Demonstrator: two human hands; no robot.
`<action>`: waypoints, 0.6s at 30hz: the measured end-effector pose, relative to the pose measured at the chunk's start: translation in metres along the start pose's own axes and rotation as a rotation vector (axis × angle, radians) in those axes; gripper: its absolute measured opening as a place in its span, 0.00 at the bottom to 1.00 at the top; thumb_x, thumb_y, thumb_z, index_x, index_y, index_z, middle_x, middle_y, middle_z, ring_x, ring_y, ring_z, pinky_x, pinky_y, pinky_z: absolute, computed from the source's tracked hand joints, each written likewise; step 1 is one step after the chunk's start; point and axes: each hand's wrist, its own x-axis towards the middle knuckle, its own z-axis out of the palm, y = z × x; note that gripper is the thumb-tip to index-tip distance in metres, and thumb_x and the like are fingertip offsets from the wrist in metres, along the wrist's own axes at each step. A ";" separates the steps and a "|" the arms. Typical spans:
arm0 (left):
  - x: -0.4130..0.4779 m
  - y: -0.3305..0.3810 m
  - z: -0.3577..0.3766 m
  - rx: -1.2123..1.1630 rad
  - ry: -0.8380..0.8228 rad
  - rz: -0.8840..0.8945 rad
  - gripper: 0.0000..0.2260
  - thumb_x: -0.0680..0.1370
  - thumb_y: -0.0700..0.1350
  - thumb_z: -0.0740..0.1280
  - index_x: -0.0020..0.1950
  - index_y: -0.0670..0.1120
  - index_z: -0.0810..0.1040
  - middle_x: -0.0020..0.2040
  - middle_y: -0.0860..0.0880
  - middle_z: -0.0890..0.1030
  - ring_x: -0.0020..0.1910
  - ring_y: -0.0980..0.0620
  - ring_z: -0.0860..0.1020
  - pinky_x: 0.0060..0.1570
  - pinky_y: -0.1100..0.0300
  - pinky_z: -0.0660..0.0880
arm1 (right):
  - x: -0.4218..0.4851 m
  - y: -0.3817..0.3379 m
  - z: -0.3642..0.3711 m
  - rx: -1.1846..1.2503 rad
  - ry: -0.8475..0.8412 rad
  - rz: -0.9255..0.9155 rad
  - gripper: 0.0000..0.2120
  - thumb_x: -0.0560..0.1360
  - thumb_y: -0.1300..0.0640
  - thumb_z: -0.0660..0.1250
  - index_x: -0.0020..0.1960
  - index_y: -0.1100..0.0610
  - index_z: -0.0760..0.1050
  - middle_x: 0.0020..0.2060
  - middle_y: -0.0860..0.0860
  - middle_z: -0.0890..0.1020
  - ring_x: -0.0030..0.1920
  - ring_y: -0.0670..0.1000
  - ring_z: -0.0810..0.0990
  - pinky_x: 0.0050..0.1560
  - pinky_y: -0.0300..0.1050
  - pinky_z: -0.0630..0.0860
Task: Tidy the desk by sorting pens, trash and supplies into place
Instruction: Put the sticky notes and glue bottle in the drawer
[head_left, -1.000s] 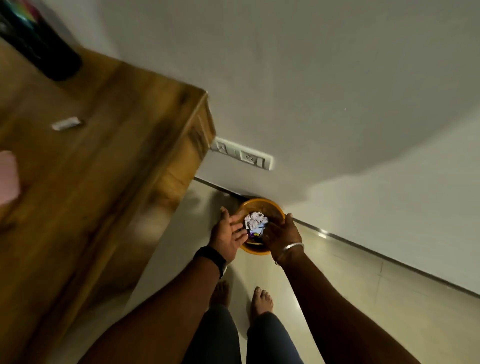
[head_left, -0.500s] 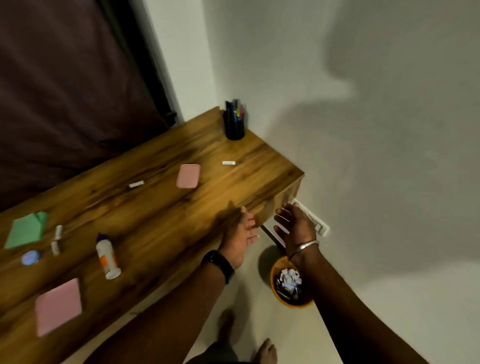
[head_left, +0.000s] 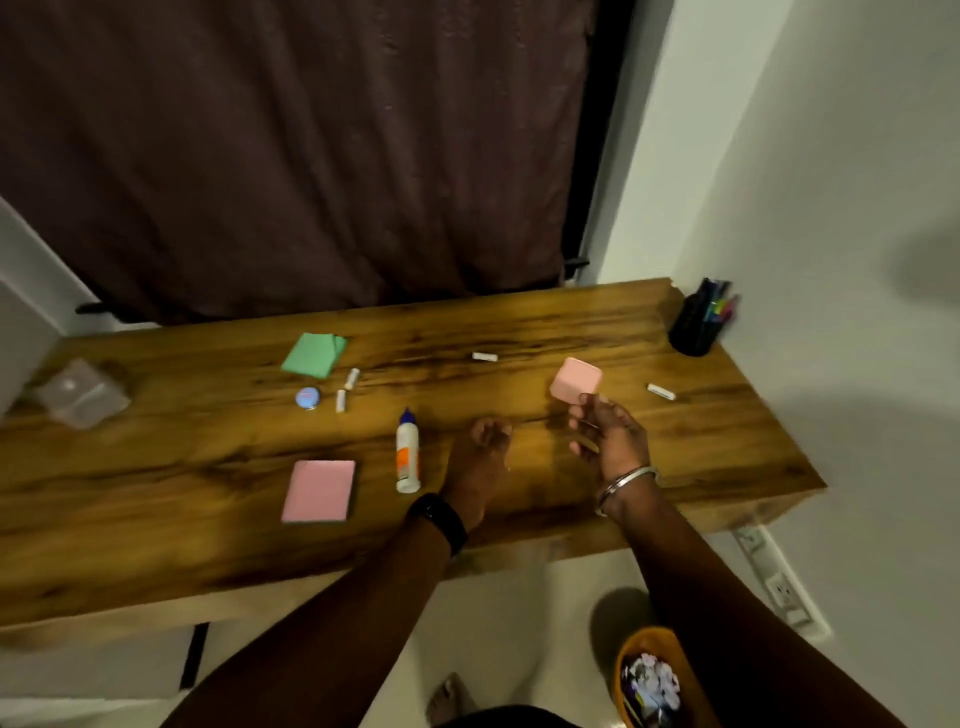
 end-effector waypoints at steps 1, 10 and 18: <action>0.004 0.002 -0.013 -0.014 0.023 0.001 0.06 0.83 0.42 0.67 0.52 0.53 0.78 0.51 0.52 0.81 0.51 0.50 0.78 0.50 0.50 0.77 | 0.002 0.004 0.014 -0.013 -0.020 0.000 0.10 0.81 0.50 0.65 0.54 0.54 0.82 0.44 0.51 0.84 0.41 0.47 0.81 0.38 0.42 0.73; 0.022 0.002 -0.123 -0.013 0.199 0.083 0.06 0.83 0.39 0.68 0.53 0.49 0.81 0.50 0.46 0.83 0.46 0.48 0.80 0.48 0.49 0.79 | 0.009 0.042 0.123 -0.072 -0.183 0.012 0.08 0.82 0.56 0.63 0.48 0.52 0.81 0.39 0.49 0.84 0.40 0.47 0.80 0.32 0.39 0.73; 0.032 -0.014 -0.189 -0.060 0.270 0.124 0.11 0.82 0.30 0.65 0.63 0.37 0.77 0.51 0.46 0.81 0.52 0.45 0.78 0.48 0.53 0.74 | 0.018 0.071 0.183 -0.170 -0.277 0.104 0.05 0.81 0.57 0.66 0.51 0.51 0.81 0.49 0.52 0.85 0.51 0.52 0.82 0.44 0.46 0.76</action>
